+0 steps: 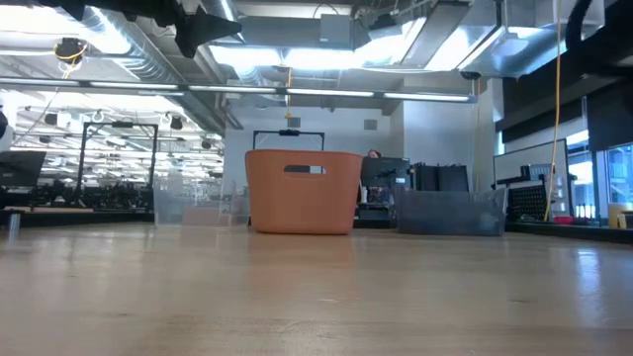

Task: Sort & place blocks by color
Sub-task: Put the brown block into the transparent bin

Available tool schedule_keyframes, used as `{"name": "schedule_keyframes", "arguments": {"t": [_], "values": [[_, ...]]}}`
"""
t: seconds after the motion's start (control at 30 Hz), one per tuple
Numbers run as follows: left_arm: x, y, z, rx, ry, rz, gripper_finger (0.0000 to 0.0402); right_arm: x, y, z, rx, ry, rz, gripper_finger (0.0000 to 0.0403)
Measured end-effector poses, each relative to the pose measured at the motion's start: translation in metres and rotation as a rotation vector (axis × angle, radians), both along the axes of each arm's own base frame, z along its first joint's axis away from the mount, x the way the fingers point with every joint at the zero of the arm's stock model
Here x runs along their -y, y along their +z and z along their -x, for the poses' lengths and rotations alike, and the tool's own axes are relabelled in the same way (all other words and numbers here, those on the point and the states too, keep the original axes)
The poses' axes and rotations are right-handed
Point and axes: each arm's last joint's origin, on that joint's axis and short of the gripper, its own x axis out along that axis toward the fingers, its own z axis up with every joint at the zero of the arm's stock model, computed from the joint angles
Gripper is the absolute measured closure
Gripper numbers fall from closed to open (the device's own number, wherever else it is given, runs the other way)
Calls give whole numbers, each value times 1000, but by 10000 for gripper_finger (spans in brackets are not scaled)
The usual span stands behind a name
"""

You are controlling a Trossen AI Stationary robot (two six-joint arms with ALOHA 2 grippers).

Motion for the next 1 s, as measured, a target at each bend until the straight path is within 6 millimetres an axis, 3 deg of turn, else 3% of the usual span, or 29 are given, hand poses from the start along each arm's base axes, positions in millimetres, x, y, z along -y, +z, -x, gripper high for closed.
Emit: {"name": "schedule_keyframes", "arguments": {"t": [0.27, 0.37, 0.5, 0.63, 0.87, 1.0], "values": [[0, 0, 0, 0, 9, 1, 124, -2, -15, -2, -18, 23, 49, 140], [-1, 0, 0, 0, 27, 0, 124, -1, -17, -1, -30, 54, 64, 180], [-1, 0, 0, 0, 28, 0, 124, 1, -17, 1, -29, 128, 82, 271], [-1, 0, 0, 0, 35, 0, 124, 3, -12, 4, 7, 276, 93, 274], [-2, 0, 0, 0, 58, 0, 124, 54, 15, 39, 39, 316, 203, 274], [-2, 0, 0, 4, 58, 8, 124, 92, 31, 59, 272, 227, 183, 274]]}}
